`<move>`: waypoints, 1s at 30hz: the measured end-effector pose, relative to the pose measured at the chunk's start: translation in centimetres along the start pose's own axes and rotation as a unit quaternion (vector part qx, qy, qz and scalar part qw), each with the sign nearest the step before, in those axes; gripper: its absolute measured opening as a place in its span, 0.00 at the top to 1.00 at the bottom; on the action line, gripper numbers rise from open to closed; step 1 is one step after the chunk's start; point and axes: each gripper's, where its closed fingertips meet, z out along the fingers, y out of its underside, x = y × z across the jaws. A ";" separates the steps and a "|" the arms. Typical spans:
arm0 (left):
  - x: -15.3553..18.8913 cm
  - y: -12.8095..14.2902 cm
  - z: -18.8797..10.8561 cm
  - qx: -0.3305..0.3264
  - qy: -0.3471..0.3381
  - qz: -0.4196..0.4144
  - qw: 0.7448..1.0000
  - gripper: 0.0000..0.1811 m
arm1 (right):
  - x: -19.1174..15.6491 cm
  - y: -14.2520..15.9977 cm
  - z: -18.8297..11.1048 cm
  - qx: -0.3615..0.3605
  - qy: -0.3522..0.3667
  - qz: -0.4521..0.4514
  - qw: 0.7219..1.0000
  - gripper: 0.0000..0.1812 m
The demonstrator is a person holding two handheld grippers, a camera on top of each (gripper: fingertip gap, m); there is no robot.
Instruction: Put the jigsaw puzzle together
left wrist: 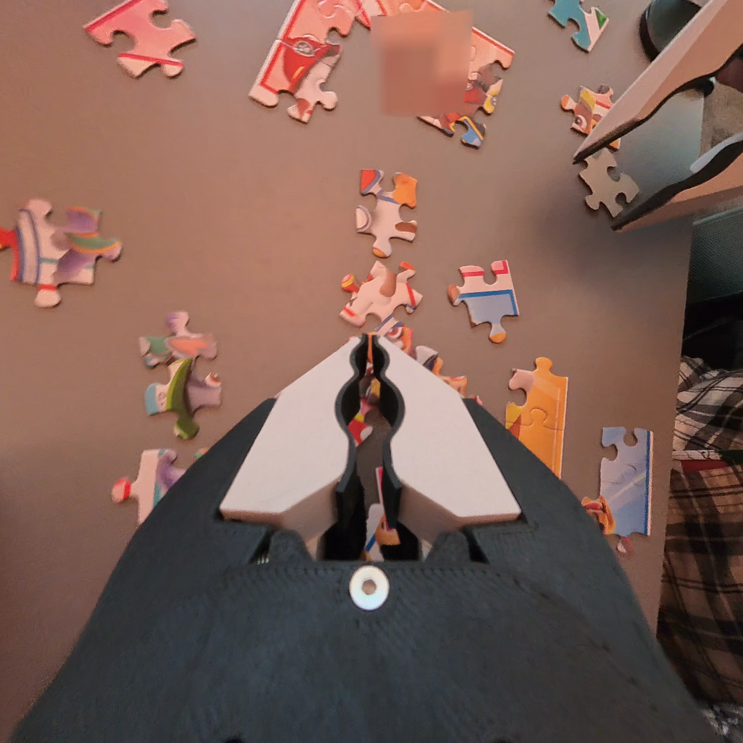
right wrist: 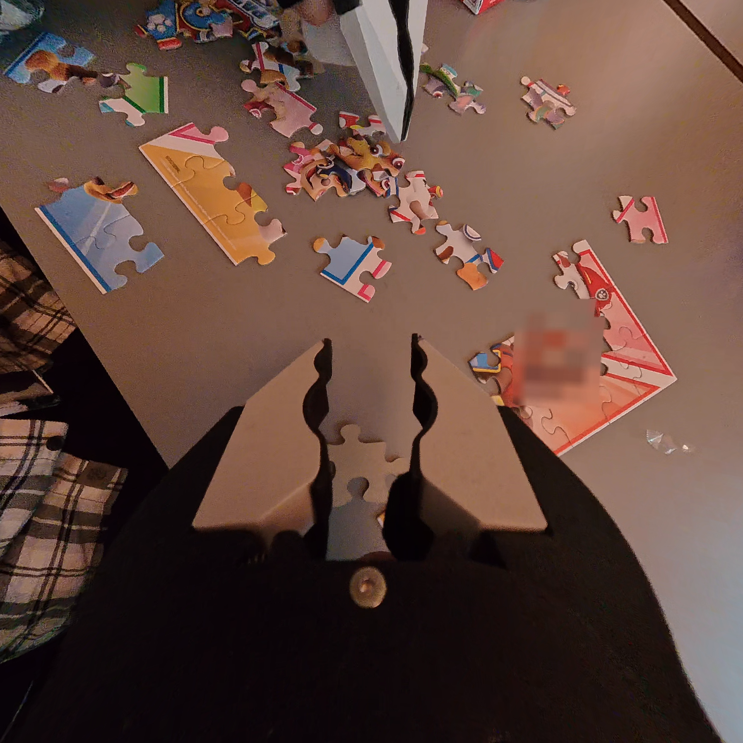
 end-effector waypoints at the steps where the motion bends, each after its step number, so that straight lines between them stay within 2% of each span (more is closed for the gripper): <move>1: -0.3 0.3 -0.4 -0.001 -0.003 -0.008 1.000 0.96 | 0.0 -0.1 0.2 -0.002 0.000 -0.003 1.000 0.79; 7: -0.4 3.3 -1.1 -0.050 0.007 -0.014 0.999 0.82 | 0.0 -0.8 1.4 -0.016 -0.009 -0.016 1.000 0.79; 10: 0.1 3.0 -0.5 -0.053 0.015 -0.001 0.998 0.83 | -0.1 -1.3 2.2 -0.020 -0.017 -0.020 0.999 0.79; 19: 1.5 1.9 1.2 -0.045 0.039 0.025 0.998 0.95 | -0.2 -3.2 5.4 -0.034 -0.037 -0.042 0.998 0.76; 20: 1.4 1.8 1.4 -0.046 0.037 0.027 0.998 1.00 | -0.4 -3.5 5.8 -0.037 -0.040 -0.048 0.997 0.76; 24: 2.1 1.5 1.9 -0.039 0.056 0.024 0.997 1.00 | -1.1 -3.8 7.8 -0.061 -0.059 -0.065 0.994 0.75; 30: 2.4 1.3 2.0 -0.035 0.070 0.011 0.997 1.00 | -1.9 -4.6 9.0 -0.055 -0.064 -0.071 0.994 0.87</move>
